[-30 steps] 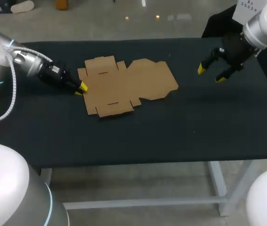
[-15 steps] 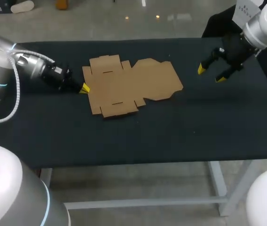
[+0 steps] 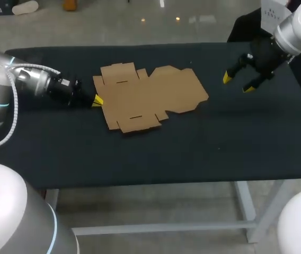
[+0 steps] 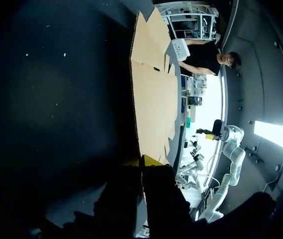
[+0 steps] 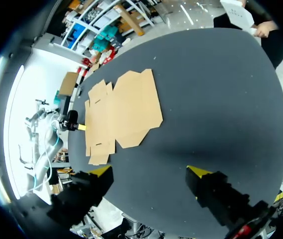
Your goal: Assemble the packaging by folding the flat box into shape, placing the metal phone stand inside, and closing the box properly
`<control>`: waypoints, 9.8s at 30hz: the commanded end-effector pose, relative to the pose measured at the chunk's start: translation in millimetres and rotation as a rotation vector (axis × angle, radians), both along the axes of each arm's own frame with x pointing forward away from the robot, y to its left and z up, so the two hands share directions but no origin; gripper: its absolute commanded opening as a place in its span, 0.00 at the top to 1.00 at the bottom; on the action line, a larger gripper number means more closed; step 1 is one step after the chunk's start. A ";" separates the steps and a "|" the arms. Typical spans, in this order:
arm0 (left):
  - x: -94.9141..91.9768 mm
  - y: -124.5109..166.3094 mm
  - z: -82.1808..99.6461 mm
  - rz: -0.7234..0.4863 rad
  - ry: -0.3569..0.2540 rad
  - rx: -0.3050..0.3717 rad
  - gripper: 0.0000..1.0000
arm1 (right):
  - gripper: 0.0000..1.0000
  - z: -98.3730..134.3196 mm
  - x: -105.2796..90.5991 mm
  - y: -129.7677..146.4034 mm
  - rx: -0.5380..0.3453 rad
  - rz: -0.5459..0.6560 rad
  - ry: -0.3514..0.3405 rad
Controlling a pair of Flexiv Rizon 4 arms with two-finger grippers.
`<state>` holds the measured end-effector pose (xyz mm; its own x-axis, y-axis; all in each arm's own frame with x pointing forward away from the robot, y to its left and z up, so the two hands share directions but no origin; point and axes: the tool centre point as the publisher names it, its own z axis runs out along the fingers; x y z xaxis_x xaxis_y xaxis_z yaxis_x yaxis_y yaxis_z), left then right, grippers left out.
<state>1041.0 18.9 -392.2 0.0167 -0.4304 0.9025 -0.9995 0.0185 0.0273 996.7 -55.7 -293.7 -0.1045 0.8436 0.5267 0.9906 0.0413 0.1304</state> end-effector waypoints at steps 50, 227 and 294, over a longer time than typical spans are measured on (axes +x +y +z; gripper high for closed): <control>-19.6 26.5 58.7 -0.083 -0.025 0.349 0.00 | 0.00 0.2 -0.4 -0.6 0.002 0.002 0.000; -32.6 50.2 81.6 -0.069 -0.340 0.529 0.00 | 0.99 -108.2 -70.7 179.3 0.454 0.043 0.435; -35.6 56.7 76.7 -0.075 -0.325 0.540 0.00 | 0.81 -122.2 -95.0 201.4 0.376 -0.485 0.224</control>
